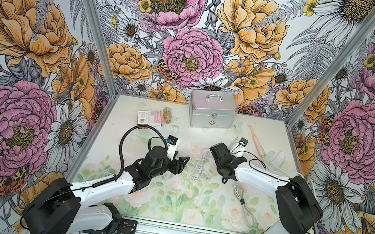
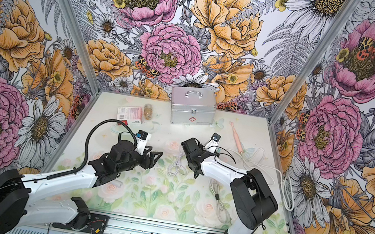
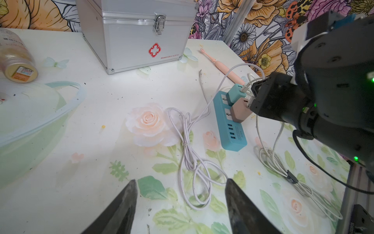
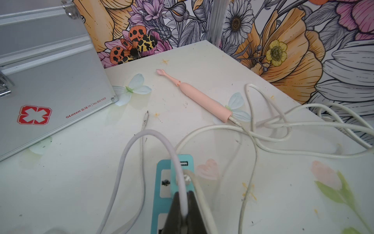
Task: Charge the electric toothbrush
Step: Insert the charging cable into the plug.
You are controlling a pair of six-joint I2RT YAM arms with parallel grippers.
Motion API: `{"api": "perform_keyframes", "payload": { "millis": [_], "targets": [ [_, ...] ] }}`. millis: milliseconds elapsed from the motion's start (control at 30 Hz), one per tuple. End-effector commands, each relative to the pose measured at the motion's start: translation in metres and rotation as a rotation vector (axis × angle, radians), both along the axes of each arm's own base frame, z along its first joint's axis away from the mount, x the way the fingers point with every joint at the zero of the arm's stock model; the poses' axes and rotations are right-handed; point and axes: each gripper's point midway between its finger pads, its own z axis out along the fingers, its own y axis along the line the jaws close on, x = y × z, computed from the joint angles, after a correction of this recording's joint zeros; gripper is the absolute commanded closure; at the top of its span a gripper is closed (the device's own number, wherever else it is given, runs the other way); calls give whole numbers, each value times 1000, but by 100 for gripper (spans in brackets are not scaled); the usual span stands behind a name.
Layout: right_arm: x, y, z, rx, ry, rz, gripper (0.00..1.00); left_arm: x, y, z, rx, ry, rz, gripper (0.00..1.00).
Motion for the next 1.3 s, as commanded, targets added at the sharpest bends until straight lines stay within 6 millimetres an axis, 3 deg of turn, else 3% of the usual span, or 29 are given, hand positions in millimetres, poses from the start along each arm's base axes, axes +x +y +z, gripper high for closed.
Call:
{"api": "perform_keyframes", "payload": {
  "millis": [0, 233, 400, 567, 733, 1067, 1267],
  "targets": [
    [-12, 12, -30, 22, 112, 57, 100, 2, 8, 4, -14, -27, 36, 31],
    [-40, 14, -73, 68, 322, 105, 100, 2, 9, 7, -18, -34, 40, 30],
    [-62, -5, -110, 161, 441, 27, 100, 2, 10, 7, -23, -31, 43, 31],
    [-70, -10, -119, 209, 508, 33, 100, 3, 9, 8, -18, -35, 43, 30],
    [-76, 9, -121, 250, 572, 125, 100, 7, 8, 5, -12, -28, 50, 30],
    [-110, -12, -133, 269, 699, 78, 100, 9, 6, 7, -14, -28, 46, 30],
    [-119, -17, -135, 277, 724, 59, 100, 8, 6, 9, -18, -30, 44, 30]
  ]
}}
